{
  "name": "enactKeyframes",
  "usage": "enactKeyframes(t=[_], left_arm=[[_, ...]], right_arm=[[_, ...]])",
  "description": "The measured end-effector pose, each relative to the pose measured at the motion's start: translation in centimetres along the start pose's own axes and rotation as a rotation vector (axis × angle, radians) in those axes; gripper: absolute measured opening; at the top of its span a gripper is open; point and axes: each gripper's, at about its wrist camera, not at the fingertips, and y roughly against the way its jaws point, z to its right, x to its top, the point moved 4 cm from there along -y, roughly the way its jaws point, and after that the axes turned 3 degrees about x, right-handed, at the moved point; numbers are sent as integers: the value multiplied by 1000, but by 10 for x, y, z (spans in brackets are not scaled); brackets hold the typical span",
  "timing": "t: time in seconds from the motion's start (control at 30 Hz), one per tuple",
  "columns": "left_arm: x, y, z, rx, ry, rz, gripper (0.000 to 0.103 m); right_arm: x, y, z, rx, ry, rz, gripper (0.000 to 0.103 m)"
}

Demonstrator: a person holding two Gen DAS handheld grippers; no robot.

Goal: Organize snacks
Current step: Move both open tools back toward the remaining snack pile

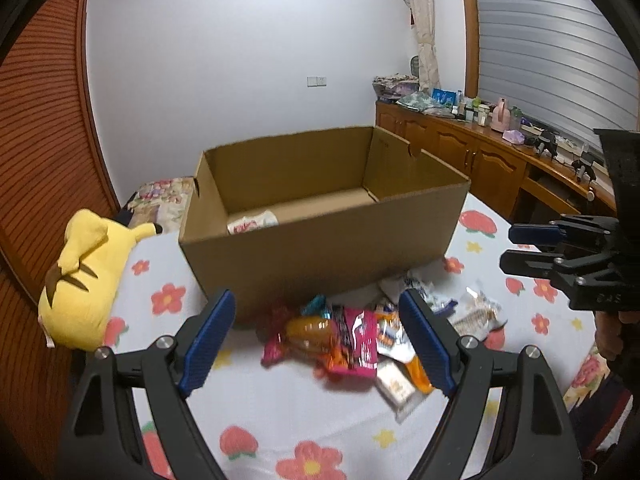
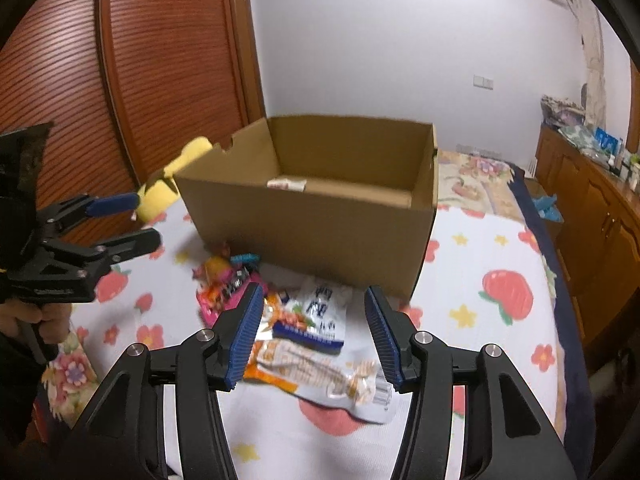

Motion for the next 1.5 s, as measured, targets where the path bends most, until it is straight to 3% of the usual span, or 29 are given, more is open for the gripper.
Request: enactKeyframes(t=[0.47, 0.8, 1.17, 1.5], left_arm=[[-46, -17, 0, -11, 24, -71, 84], [-61, -18, 3, -34, 39, -88, 84], [-65, -20, -1, -37, 56, -98, 84], [-73, -25, -1, -37, 56, -119, 84]], right_arm=[[-41, -63, 17, 27, -59, -172, 54], [-60, -64, 9, 108, -27, -262, 54], [-79, -46, -10, 85, 91, -294, 60], [-67, -75, -33, 95, 153, -293, 64]])
